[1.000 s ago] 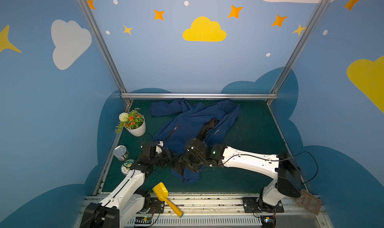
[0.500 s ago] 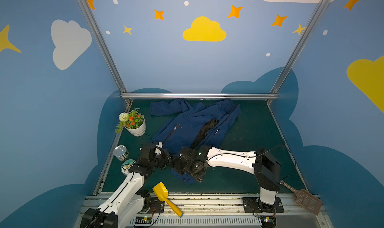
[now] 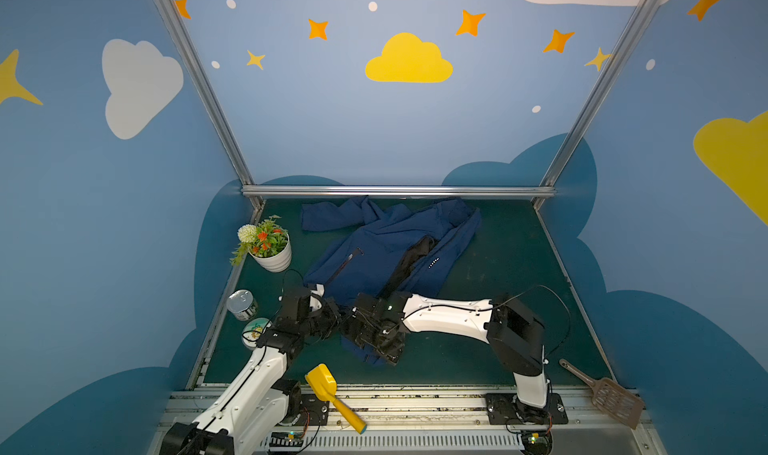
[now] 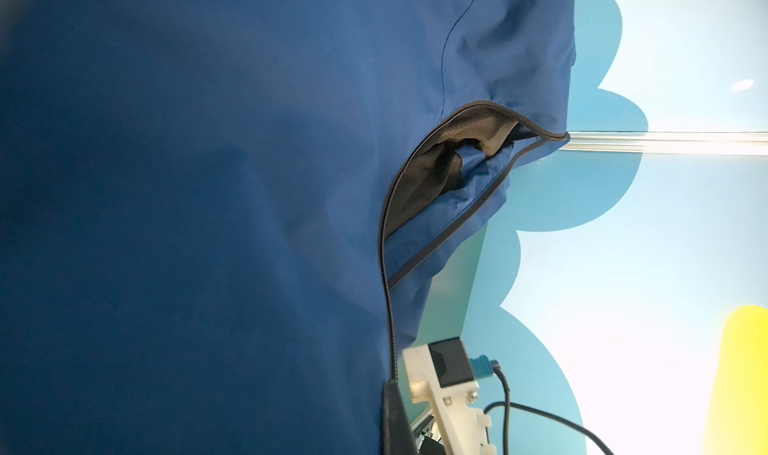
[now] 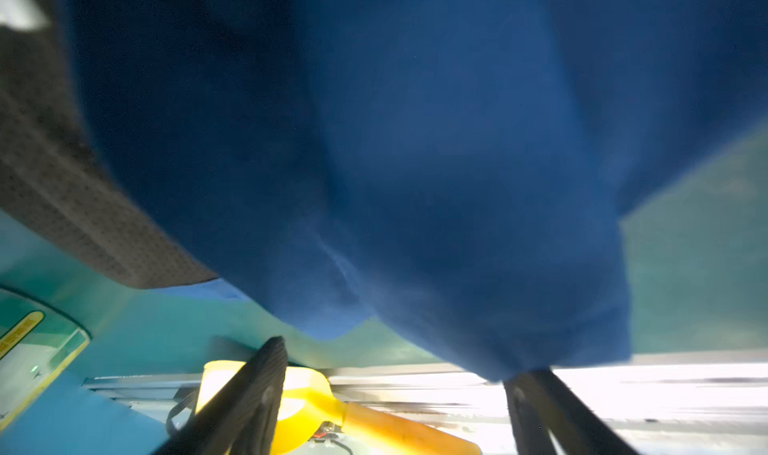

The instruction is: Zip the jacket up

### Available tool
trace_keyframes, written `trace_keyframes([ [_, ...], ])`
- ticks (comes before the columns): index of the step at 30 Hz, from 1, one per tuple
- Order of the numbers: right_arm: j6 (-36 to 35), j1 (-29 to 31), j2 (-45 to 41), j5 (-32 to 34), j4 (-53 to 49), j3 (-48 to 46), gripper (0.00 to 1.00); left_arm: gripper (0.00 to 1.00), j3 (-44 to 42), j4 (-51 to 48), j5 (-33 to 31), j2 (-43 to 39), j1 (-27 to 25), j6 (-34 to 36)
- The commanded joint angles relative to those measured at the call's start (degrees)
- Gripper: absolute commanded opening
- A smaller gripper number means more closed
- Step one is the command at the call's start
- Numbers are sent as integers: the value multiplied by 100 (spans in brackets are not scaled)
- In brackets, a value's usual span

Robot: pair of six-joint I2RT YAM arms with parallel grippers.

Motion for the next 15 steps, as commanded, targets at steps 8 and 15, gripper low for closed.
trace_keyframes([
  [8,-225,-71,245,-92,-364,449,81,3,-12,-175,-55,-42,-11,101],
  [15,-89,-105,196,-108,-261,243,79,3,25,-217,-79,-41,-11,118],
])
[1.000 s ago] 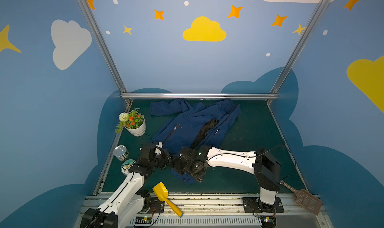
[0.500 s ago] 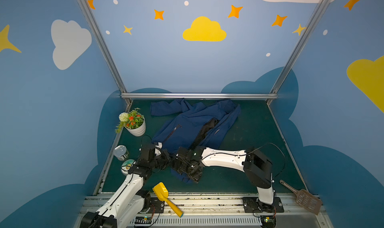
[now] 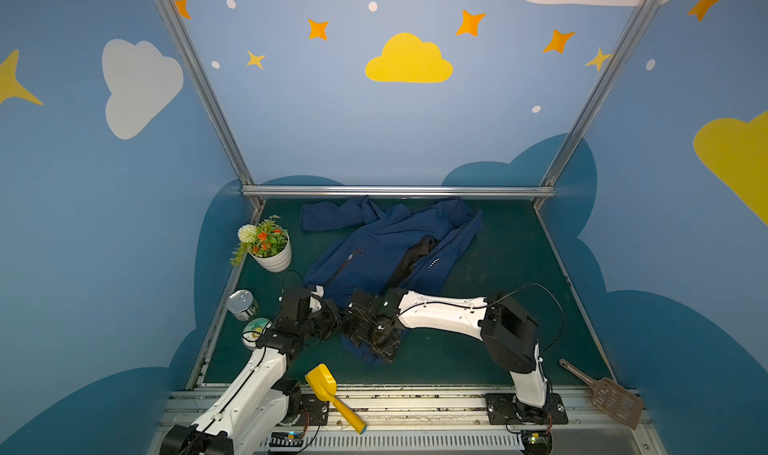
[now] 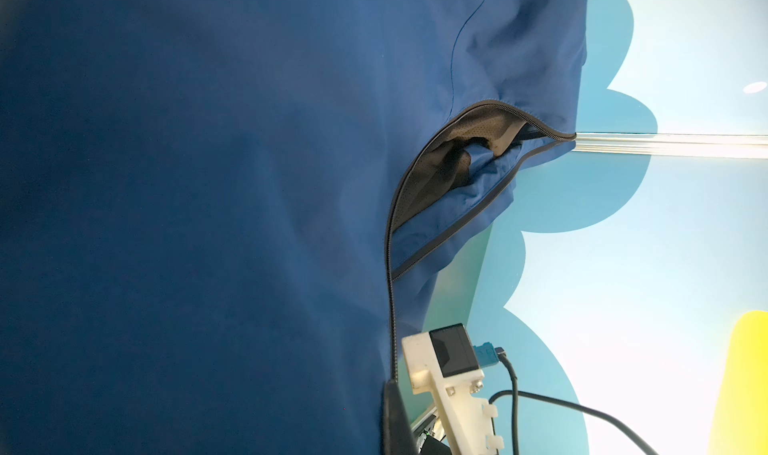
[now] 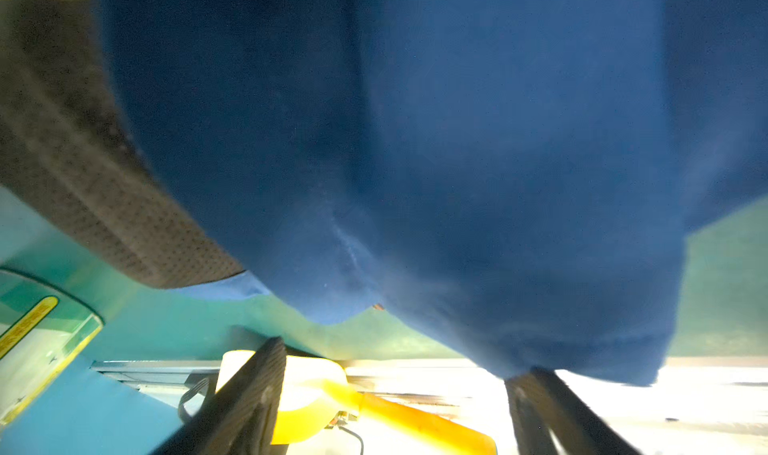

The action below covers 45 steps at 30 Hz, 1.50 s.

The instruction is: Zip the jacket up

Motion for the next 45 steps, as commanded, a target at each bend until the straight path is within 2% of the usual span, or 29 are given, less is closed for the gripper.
trace_keyframes([
  [1,90,-46,-49,53,-61,-166,77,3,26,-88,-58,-19,-9,123],
  [6,162,-72,-15,-53,-24,-255,72,3,26,-99,-76,23,-13,146],
  [10,184,-63,-45,-11,-78,-272,64,3,23,-99,-75,34,-11,155],
  [15,162,-65,-94,61,-71,-279,47,3,22,-116,-93,25,-7,178],
  [16,140,-64,-102,65,-64,-253,49,3,25,-121,-93,25,-11,176],
  [19,-16,-7,-150,310,-558,122,73,3,26,-140,-80,16,-12,154],
  [21,-31,103,-187,596,-1175,431,80,3,16,-12,-58,20,-9,87],
  [26,79,222,-210,780,-1481,582,80,3,504,-398,179,370,204,469],
  [33,10,297,-233,830,-930,484,81,3,629,-161,725,836,611,562],
  [45,-25,234,189,585,-294,588,81,3,677,6,1128,1252,1068,721],
])
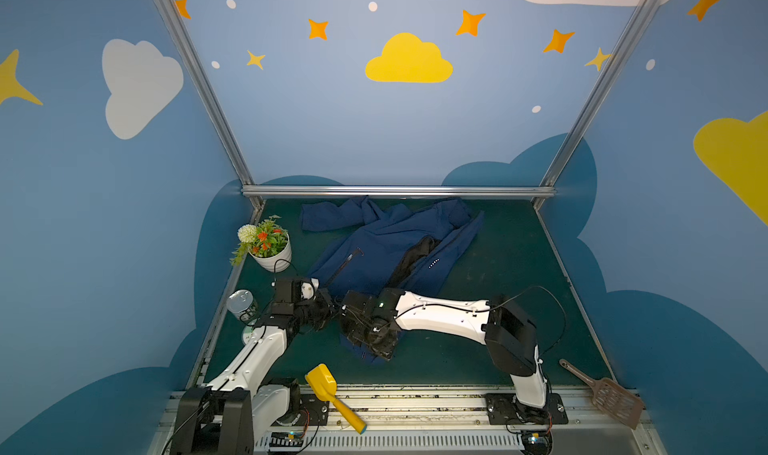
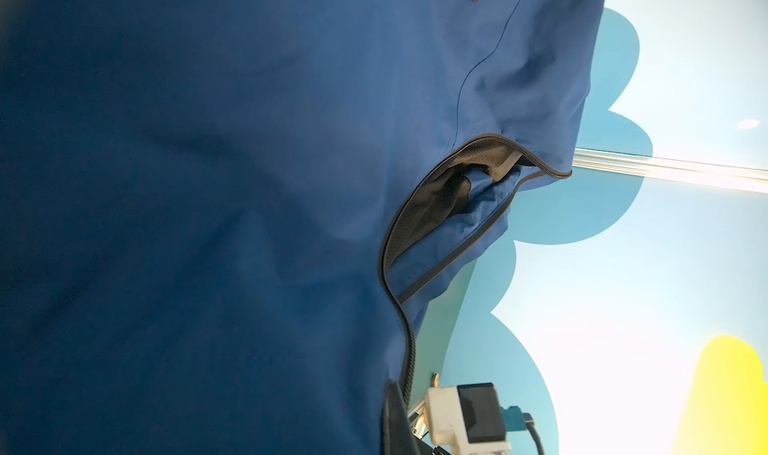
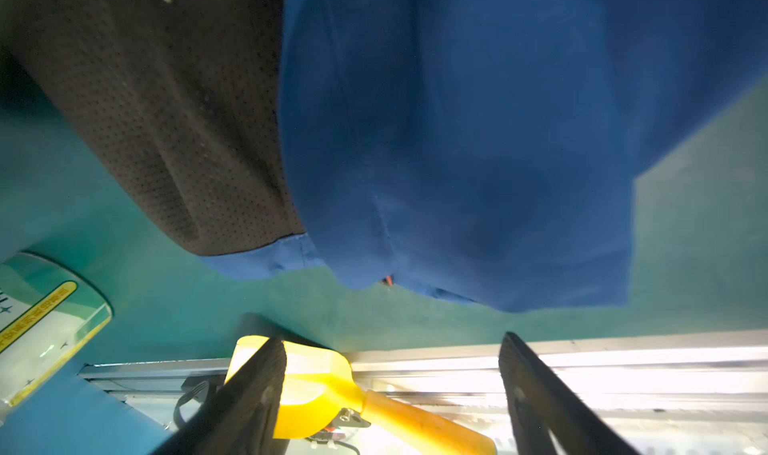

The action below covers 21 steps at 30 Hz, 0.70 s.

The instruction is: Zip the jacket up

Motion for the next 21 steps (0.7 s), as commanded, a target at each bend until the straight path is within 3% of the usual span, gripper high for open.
trace_keyframes([
  [1,-45,-44,179,0,108,107,81,3,66,80,184,14,99,173],
  [9,108,-140,329,-95,36,46,79,3,2,167,237,62,150,162],
  [14,249,-174,223,-25,203,-250,69,3,2,136,220,35,156,179],
  [18,357,-186,177,-66,218,-374,55,3,16,65,203,33,156,214],
  [21,447,-175,108,-13,126,-444,52,3,20,54,202,58,154,230],
])
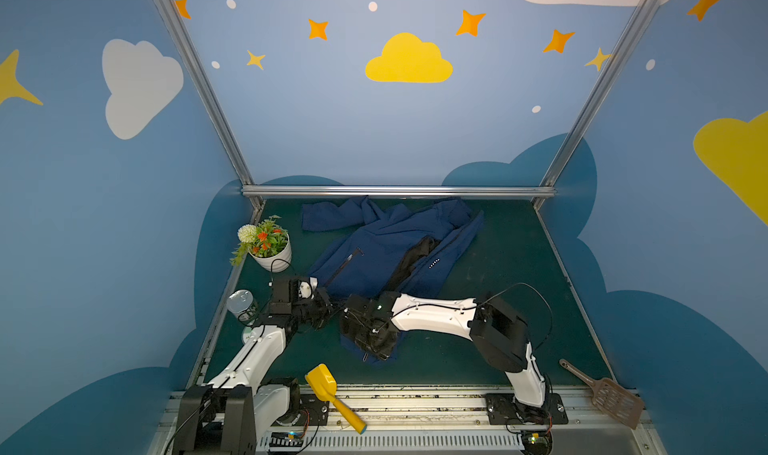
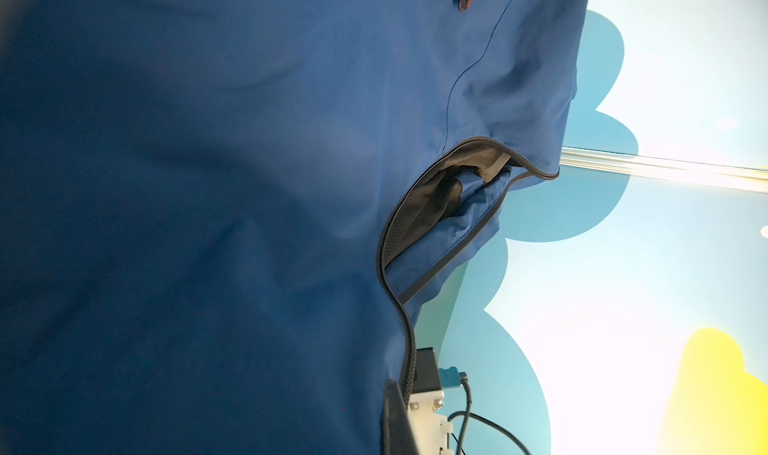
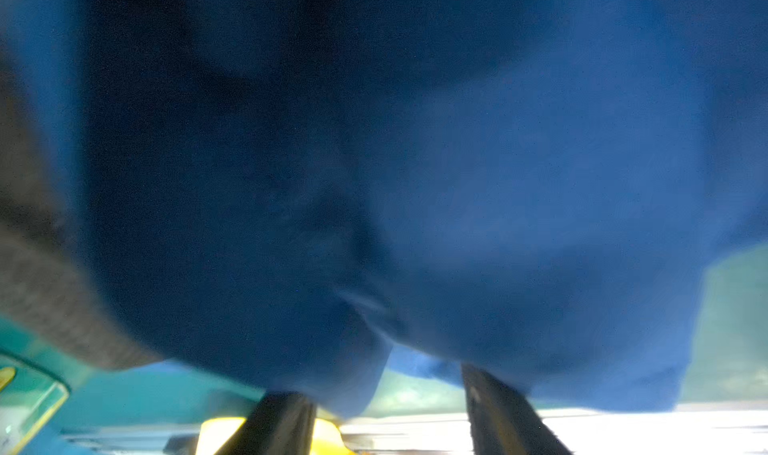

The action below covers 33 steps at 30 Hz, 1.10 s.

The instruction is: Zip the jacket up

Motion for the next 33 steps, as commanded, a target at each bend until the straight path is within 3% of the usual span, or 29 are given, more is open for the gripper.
trace_keyframes([
  [1,196,-22,-205,128,-168,-129,51,3,35,-35,50,14,14,153],
  [7,247,-17,-374,243,-31,-320,46,3,31,-80,22,-20,21,153],
  [15,384,7,-666,395,136,-651,51,3,51,-155,-2,-85,21,161],
  [24,462,26,-931,567,132,-861,50,3,75,-190,-17,-87,12,171],
  [30,533,-19,-801,375,334,-982,42,3,84,-185,-17,-81,7,171],
  [33,622,-63,-748,261,431,-1089,33,3,75,-194,-23,-86,5,171],
])
